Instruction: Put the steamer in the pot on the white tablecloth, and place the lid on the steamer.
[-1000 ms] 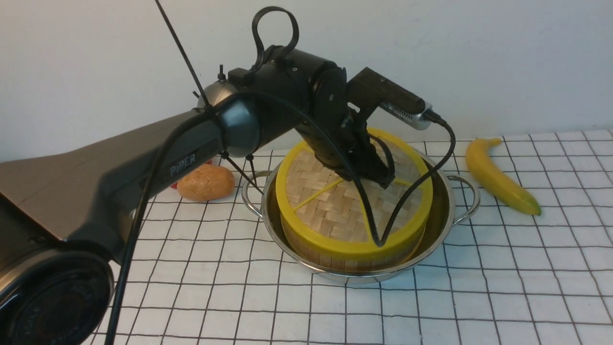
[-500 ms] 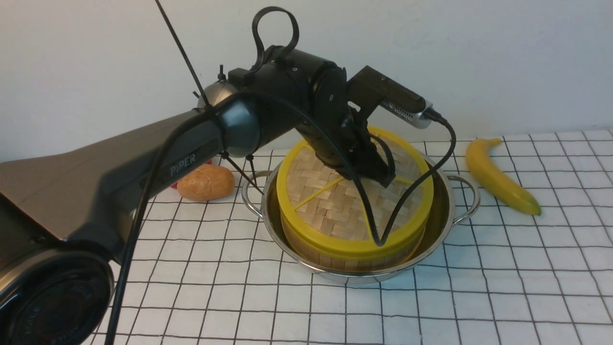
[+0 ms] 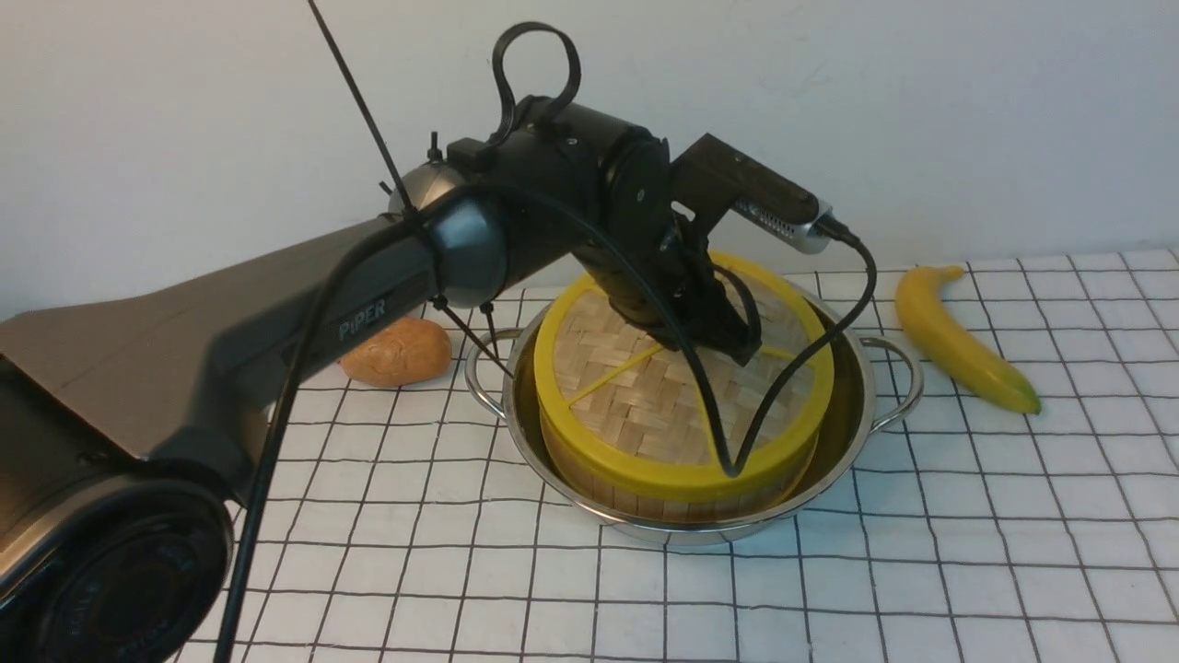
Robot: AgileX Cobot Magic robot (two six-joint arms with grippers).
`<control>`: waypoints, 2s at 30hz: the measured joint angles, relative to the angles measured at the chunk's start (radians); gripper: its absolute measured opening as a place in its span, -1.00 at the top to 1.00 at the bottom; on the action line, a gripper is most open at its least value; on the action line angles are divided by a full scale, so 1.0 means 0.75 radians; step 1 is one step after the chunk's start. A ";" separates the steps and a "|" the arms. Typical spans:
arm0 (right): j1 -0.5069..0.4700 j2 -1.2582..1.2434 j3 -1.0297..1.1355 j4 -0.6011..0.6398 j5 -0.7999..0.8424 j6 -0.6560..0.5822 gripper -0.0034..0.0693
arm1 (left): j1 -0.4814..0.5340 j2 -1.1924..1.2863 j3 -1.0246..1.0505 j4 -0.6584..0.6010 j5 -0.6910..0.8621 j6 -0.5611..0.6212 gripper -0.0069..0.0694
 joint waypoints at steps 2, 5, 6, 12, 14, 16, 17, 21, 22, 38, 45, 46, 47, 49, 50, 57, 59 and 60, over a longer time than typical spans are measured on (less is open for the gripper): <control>0.000 0.000 0.000 0.000 0.000 0.000 0.23 | 0.000 0.006 -0.001 0.003 -0.006 0.000 0.51; 0.000 0.000 0.000 0.007 0.000 0.000 0.23 | 0.000 0.008 -0.001 0.005 -0.011 0.000 0.51; 0.000 0.000 0.000 0.010 0.000 0.000 0.23 | 0.000 0.008 -0.001 0.008 -0.011 0.000 0.51; 0.000 0.000 0.000 0.010 0.000 0.003 0.23 | -0.005 0.008 -0.001 0.023 -0.011 0.000 0.51; 0.000 0.000 0.000 0.010 0.000 0.003 0.23 | -0.006 0.008 -0.001 0.036 -0.012 0.000 0.51; 0.000 0.000 0.000 0.010 0.000 0.003 0.23 | -0.007 0.009 -0.001 0.044 -0.013 0.000 0.51; 0.000 0.000 0.000 0.010 0.000 0.003 0.23 | -0.007 0.010 -0.001 0.044 -0.014 0.000 0.51; 0.000 0.000 0.000 0.010 0.000 0.003 0.23 | -0.009 0.011 -0.002 0.049 -0.014 -0.001 0.51; 0.000 0.000 0.000 0.010 0.000 0.003 0.23 | -0.009 0.011 -0.002 0.049 -0.014 -0.001 0.51; 0.000 0.000 0.000 0.025 0.000 0.004 0.23 | -0.007 -0.116 0.001 0.141 -0.037 0.000 -0.65; 0.000 0.000 0.000 0.025 0.000 -0.023 0.23 | -0.007 -0.387 0.001 0.317 0.159 -0.008 -0.42; 0.000 0.000 0.001 0.025 0.000 -0.041 0.23 | -0.007 -0.456 0.001 0.340 0.253 -0.009 -0.27; 0.000 0.000 0.007 0.025 -0.002 -0.060 0.23 | -0.007 -0.504 0.001 0.349 0.338 -0.009 -0.08; 0.000 -0.010 0.049 0.021 -0.007 -0.102 0.23 | -0.006 -0.599 0.001 0.348 0.467 -0.009 0.28; 0.000 -0.017 0.076 0.015 -0.008 -0.112 0.23 | -0.006 -0.644 0.001 0.344 0.505 -0.009 0.40; 0.000 -0.163 0.502 -0.121 -0.011 -0.189 0.23 | -0.005 -0.954 0.051 0.175 0.556 0.036 0.88; 0.000 -0.243 0.661 -0.146 -0.011 -0.192 0.23 | -0.005 -1.054 0.123 0.113 0.556 0.058 0.88; 0.000 -0.288 0.752 -0.154 -0.014 -0.193 0.23 | -0.005 -1.112 0.179 0.092 0.556 0.063 0.88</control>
